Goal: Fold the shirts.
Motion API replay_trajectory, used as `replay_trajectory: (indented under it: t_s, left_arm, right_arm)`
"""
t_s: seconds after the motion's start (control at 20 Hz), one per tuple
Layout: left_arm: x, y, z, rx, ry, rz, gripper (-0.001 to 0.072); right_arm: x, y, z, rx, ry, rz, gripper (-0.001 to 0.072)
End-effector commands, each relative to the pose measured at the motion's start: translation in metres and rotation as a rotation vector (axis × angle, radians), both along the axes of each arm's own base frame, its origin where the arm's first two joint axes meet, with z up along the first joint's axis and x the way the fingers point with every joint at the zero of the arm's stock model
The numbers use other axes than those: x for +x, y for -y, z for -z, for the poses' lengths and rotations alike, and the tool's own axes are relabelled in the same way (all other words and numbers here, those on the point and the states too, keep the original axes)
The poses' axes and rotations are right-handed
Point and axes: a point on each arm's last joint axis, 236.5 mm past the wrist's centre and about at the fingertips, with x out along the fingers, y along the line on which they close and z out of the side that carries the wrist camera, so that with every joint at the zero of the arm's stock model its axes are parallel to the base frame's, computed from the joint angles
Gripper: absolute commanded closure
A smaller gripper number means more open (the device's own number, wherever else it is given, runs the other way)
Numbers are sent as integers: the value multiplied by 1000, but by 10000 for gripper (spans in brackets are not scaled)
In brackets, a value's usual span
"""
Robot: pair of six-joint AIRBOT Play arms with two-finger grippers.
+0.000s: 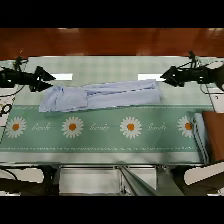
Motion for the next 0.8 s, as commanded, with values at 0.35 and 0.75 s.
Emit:
replay_trajectory:
  t_s: [0.35, 0.75]
  left_arm:
    - [-89, 24, -97, 292, 448, -65, 199]
    - [-111, 62, -70, 229, 363, 59, 199]
  right_arm:
    - [-52, 41, 38, 46, -118, 138, 297]
    - [-38, -32, 71, 171, -206, -24, 297]
